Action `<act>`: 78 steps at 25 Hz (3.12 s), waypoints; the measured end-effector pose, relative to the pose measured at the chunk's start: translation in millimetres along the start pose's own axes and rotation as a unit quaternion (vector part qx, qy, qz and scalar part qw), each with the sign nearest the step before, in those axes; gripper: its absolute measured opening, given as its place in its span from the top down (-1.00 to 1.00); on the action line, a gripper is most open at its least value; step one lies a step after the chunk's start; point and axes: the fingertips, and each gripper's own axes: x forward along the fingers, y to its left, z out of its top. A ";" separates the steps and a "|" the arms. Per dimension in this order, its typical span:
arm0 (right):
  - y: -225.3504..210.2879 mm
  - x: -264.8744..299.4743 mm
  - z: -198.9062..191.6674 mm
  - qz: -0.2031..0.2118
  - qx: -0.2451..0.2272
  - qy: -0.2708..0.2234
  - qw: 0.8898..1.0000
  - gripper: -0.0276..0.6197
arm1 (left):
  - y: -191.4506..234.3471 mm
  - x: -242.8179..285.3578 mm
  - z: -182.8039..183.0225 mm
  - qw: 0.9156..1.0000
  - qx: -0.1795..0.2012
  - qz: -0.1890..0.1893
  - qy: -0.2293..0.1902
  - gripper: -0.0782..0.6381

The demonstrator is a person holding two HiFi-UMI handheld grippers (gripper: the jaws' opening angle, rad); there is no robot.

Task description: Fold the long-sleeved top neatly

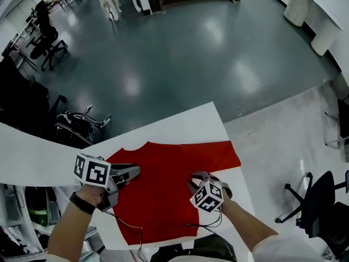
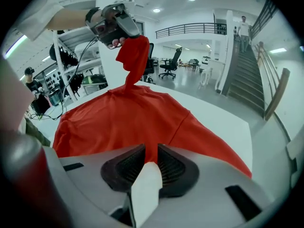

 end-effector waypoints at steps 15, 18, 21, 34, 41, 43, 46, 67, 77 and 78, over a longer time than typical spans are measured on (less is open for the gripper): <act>-8.6 -21.0 -48.8 -0.022 0.035 0.005 0.999 0.62 | 19.3 141.7 -3.4 0.995 -0.095 -0.010 0.005 0.72; -11.8 -23.3 -53.4 -0.026 0.038 0.004 0.999 0.62 | 27.6 161.1 -4.7 0.993 -0.115 -0.011 0.003 0.72; -14.6 -24.8 -59.1 -0.026 0.041 0.007 0.999 0.62 | 32.9 178.6 -7.5 0.992 -0.125 -0.010 0.005 0.72; -27.1 -18.2 -10.0 -0.008 0.109 -0.024 0.994 0.63 | 47.1 106.1 -60.9 0.995 0.091 0.030 0.008 0.17; -18.5 10.0 25.0 0.023 0.161 -0.021 0.986 0.60 | 155.6 17.3 -147.6 0.896 0.300 0.294 0.143 0.17; -13.6 18.6 29.1 0.012 0.142 -0.009 0.990 0.56 | 177.3 1.2 -165.3 0.858 0.342 0.341 0.175 0.17; -10.2 29.9 29.2 -0.015 0.126 0.020 0.992 0.48 | 197.4 -5.0 -183.9 0.815 0.393 0.372 0.207 0.17; -6.4 59.7 37.8 -0.073 0.164 0.083 0.980 0.67 | 213.7 -2.1 -196.6 0.816 0.406 0.334 0.239 0.38; -17.5 22.1 26.0 -0.039 0.139 0.083 0.986 0.78 | 214.6 -4.3 -197.9 0.835 0.380 0.318 0.240 0.40; -19.5 20.2 21.4 -0.038 0.132 0.095 0.986 0.78 | 215.4 -4.8 -198.5 0.838 0.376 0.314 0.242 0.40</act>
